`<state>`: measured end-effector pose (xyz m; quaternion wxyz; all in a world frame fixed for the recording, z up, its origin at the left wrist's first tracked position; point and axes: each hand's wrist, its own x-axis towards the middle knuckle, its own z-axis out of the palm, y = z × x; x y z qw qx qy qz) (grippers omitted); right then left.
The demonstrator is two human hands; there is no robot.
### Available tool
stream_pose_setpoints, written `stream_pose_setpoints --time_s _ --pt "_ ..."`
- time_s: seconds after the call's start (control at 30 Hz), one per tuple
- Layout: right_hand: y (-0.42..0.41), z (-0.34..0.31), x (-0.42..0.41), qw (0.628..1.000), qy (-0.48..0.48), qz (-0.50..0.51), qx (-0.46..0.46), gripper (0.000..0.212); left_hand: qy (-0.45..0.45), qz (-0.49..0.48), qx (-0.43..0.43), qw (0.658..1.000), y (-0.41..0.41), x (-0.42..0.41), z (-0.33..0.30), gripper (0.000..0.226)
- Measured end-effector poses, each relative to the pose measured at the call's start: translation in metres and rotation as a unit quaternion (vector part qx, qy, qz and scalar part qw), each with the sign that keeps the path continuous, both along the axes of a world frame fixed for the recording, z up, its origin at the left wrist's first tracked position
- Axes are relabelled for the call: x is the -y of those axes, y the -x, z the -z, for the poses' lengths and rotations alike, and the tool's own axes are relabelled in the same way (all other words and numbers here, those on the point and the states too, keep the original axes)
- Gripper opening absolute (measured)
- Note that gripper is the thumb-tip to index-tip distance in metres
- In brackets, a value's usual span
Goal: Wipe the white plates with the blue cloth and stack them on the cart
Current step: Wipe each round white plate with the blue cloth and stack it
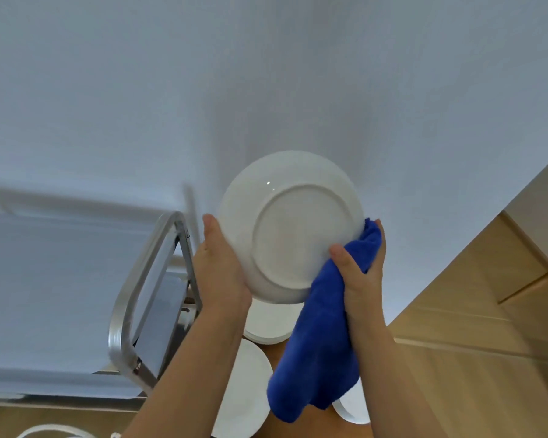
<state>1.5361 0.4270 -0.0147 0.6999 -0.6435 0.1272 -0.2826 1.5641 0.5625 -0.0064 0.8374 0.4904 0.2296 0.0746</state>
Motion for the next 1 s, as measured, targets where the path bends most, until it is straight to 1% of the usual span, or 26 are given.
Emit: stream_pose_setpoints --time_s 0.07,0.1,0.13,0.17,0.2,0.23,0.27,0.3,0.33,0.37,0.4,0.43,0.47,0.57,0.67,0.77,0.8,0.83,0.9,0.93,0.97,1.0 --pt "-0.001 0.000 0.005 1.000 -0.005 -0.009 -0.013 0.048 0.012 0.054 0.036 0.998 0.005 0.004 -0.003 0.038" --pt "-0.003 0.000 0.014 0.999 0.000 -0.017 -0.028 0.046 0.005 0.090 0.056 0.994 0.008 0.002 -0.001 0.039" --pt "-0.003 0.001 0.026 0.999 0.000 -0.017 -0.045 0.043 -0.020 0.145 0.086 0.986 0.010 -0.007 0.001 0.039" --pt "-0.004 0.000 0.038 0.998 -0.004 -0.026 -0.056 0.040 -0.050 0.234 0.125 0.963 0.011 -0.021 0.000 0.038" --pt "-0.003 0.000 0.050 0.997 -0.007 -0.047 -0.065 0.038 -0.059 0.333 0.156 0.928 0.010 -0.037 -0.003 0.043" --pt "-0.003 -0.002 0.059 0.994 -0.004 -0.083 -0.070 0.040 -0.045 0.403 0.168 0.899 0.006 -0.051 -0.007 0.052" --pt "-0.002 -0.003 0.066 0.988 0.008 -0.129 -0.080 0.042 -0.009 0.450 0.159 0.879 0.000 -0.058 -0.011 0.059" --pt "0.000 -0.005 0.068 0.979 0.025 -0.176 -0.096 0.042 0.029 0.469 0.135 0.872 -0.004 -0.059 -0.014 0.059" --pt "0.001 -0.007 0.068 0.970 0.038 -0.208 -0.117 0.043 0.062 0.465 0.107 0.877 -0.007 -0.056 -0.013 0.053" --pt "0.003 -0.006 0.066 0.964 0.042 -0.224 -0.134 0.045 0.084 0.443 0.079 0.889 -0.007 -0.050 -0.011 0.044" --pt "0.004 -0.004 0.062 0.963 0.036 -0.225 -0.147 0.048 0.094 0.423 0.058 0.899 -0.007 -0.044 -0.009 0.040" --pt "0.006 -0.003 0.057 0.965 0.023 -0.213 -0.154 0.047 0.098 0.415 0.046 0.903 -0.006 -0.039 -0.006 0.039" --pt "0.009 -0.002 0.051 0.969 0.004 -0.194 -0.155 0.043 0.099 0.416 0.040 0.903 -0.004 -0.035 -0.003 0.038" --pt "0.020 0.005 0.026 0.980 -0.057 -0.121 -0.148 0.042 0.106 0.419 0.028 0.901 -0.002 -0.032 -0.005 0.037" --pt "0.028 0.015 -0.008 0.990 -0.086 -0.016 -0.115 0.033 0.107 0.395 0.023 0.912 -0.001 -0.025 -0.006 0.039" --pt "0.026 0.022 -0.031 0.979 -0.177 0.062 -0.074 0.013 0.101 0.344 0.003 0.933 0.001 -0.010 -0.005 0.056" --pt "0.023 0.024 -0.035 0.974 -0.205 0.078 -0.063 0.011 0.092 0.326 -0.003 0.941 0.002 -0.004 -0.005 0.058" --pt "0.022 0.025 -0.039 0.970 -0.219 0.088 -0.056 0.012 0.075 0.308 -0.002 0.948 0.003 0.002 -0.005 0.054" --pt "0.019 0.029 -0.050 0.972 -0.214 0.074 -0.060 0.014 0.028 0.274 0.010 0.961 0.008 0.016 -0.004 0.035" --pt "0.019 0.033 -0.051 0.972 -0.217 0.061 -0.067 0.014 -0.008 0.258 0.017 0.966 0.011 0.022 -0.003 0.026" --pt "0.020 0.036 -0.052 0.968 -0.234 0.041 -0.077 0.011 -0.043 0.248 0.028 0.967 0.015 0.028 -0.002 0.022" --pt "0.021 0.039 -0.050 0.964 -0.248 -0.004 -0.095 0.015 -0.078 0.245 0.042 0.965 0.020 0.032 0.000 0.025"
